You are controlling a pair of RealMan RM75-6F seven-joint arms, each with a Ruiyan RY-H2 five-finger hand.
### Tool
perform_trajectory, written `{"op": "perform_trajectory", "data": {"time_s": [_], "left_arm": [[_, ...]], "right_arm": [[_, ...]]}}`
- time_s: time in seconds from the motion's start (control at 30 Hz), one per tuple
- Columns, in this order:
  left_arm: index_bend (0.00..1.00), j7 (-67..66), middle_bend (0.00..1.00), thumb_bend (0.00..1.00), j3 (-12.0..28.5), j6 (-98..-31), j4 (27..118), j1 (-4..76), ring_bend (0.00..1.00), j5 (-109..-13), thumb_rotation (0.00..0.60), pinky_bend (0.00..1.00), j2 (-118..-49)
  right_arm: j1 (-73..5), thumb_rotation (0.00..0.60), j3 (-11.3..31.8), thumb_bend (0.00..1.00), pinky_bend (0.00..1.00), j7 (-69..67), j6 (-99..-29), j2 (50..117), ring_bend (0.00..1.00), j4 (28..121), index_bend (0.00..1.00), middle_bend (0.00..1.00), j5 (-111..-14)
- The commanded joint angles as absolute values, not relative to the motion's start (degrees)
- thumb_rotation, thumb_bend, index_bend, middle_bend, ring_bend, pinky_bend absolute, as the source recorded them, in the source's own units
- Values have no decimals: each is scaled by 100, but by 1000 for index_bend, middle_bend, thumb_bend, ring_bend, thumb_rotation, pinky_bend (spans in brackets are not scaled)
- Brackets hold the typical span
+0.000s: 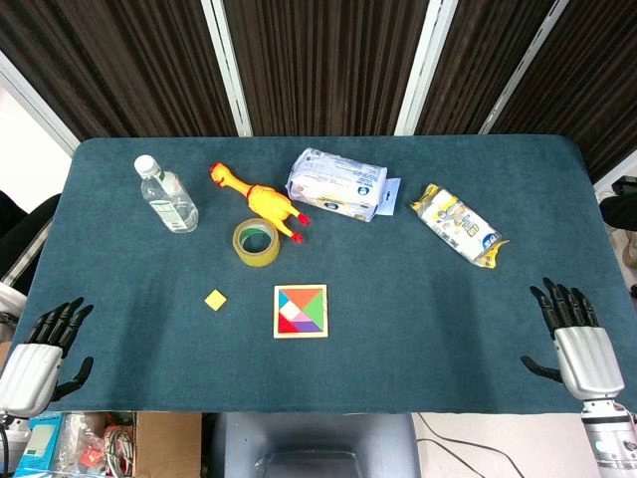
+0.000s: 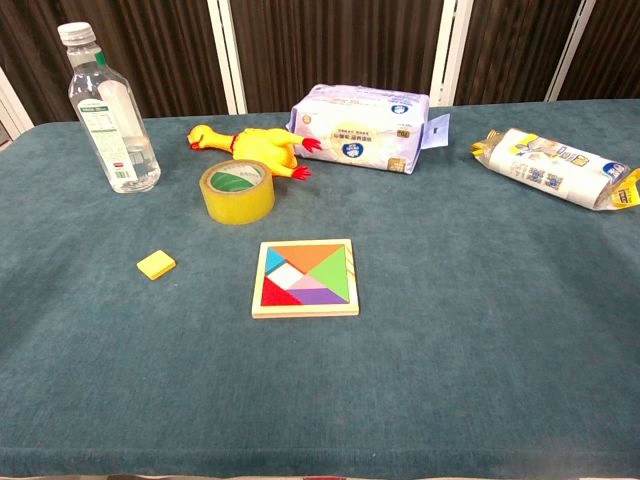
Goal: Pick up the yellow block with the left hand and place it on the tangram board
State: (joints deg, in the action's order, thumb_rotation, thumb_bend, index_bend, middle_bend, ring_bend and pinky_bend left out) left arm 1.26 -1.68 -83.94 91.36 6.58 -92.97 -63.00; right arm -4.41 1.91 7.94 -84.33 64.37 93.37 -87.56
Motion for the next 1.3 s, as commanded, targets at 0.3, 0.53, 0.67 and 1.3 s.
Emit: {"op": "perform_trajectory", "data": {"time_s": [0.3, 0.53, 0.67, 1.3], "left_arm": [[41, 69, 268, 425, 133, -8796, 8745, 796, 235, -9520, 600, 327, -6929], [299, 713, 971, 436, 289, -8447, 8066, 1602, 950, -10146, 600, 996, -7377], [340, 824, 1000, 438, 246, -7572, 8075, 2145, 1000, -10138, 600, 1000, -7262], [195, 1468, 1000, 394, 254, -5739, 7078, 3574, 1000, -9650, 600, 1000, -7631]], "right_arm": [[-410, 600, 180, 170, 0, 761, -8473, 6414, 0, 9362, 0, 0, -8780], [-439, 600, 154, 170, 0, 725, -8397, 6403, 0, 9377, 0, 0, -8813], [-452, 600, 153, 170, 0, 809, -8370, 6433, 0, 9389, 0, 0, -8808], [-500, 600, 69, 170, 0, 826, -8186, 6414, 0, 9416, 0, 0, -8822]]}}
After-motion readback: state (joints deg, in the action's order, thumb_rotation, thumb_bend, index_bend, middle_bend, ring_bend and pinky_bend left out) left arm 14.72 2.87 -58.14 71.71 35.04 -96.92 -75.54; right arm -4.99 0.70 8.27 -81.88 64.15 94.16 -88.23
